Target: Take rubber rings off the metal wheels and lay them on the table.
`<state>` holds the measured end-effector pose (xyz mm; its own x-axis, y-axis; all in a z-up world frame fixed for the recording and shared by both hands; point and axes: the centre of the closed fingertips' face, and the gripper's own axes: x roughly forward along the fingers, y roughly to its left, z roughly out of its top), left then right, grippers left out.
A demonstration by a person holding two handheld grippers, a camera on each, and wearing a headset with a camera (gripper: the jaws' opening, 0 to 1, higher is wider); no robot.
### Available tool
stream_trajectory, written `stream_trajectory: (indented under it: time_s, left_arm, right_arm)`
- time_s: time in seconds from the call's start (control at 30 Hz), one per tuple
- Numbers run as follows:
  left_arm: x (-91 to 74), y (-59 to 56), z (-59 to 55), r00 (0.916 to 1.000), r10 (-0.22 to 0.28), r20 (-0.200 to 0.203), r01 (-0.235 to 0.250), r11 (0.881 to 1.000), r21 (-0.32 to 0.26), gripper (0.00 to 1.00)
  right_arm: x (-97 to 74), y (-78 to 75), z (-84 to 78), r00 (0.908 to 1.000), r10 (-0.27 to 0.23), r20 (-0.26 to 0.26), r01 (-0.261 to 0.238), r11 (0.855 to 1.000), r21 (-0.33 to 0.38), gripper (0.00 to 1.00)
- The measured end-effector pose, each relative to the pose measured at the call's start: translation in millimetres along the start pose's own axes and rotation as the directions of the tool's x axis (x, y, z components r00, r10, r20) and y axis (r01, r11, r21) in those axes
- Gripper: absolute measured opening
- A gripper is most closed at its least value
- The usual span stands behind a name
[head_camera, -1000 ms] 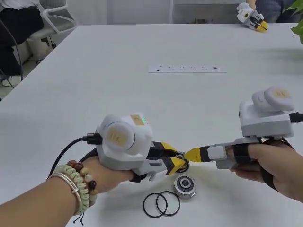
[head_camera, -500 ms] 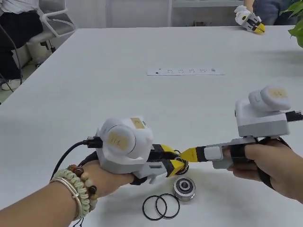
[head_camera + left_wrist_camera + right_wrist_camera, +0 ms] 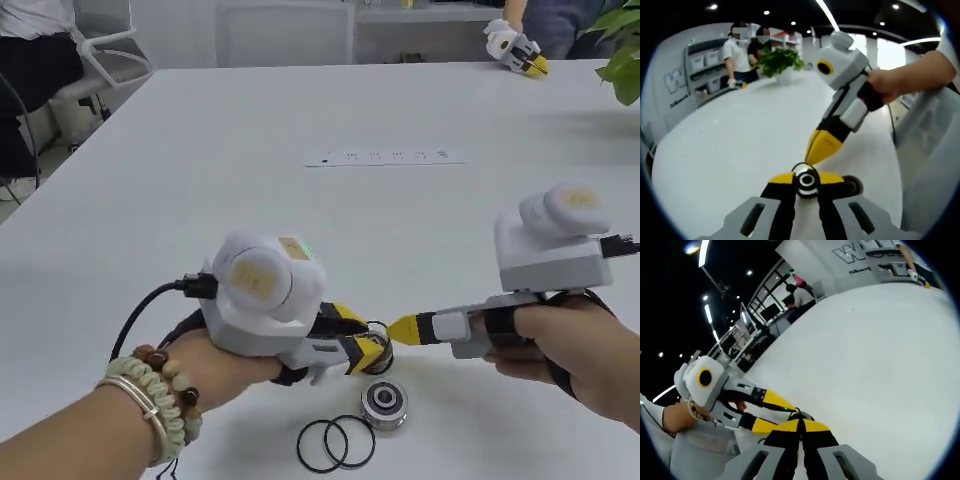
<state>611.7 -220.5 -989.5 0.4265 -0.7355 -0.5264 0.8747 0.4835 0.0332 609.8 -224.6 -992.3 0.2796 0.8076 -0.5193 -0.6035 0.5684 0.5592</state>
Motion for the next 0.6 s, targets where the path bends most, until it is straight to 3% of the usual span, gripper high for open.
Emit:
stream_trajectory:
  time_s: [0.2,0.43,0.6]
  left_arm:
    - [-14.4,3.7,25.2,0.9991,0.019,0.038,-0.022,0.997,0.072,0.25]
    - [-37.5,7.9,53.6,0.9985,-0.003,0.056,-0.003,0.995,0.097,0.35]
    - [-62.7,11.2,77.7,0.9945,0.008,0.104,-0.018,0.996,0.089,0.43]
  right_arm:
    - [-6.6,0.4,12.8,0.9988,0.003,0.049,-0.003,1.0,0.014,0.0]
    - [-14.1,7.5,25.6,0.996,0.02,0.087,-0.02,1.0,0.001,0.0]
    - [-18.0,12.6,33.3,0.9947,0.014,0.102,-0.009,0.999,-0.045,0.0]
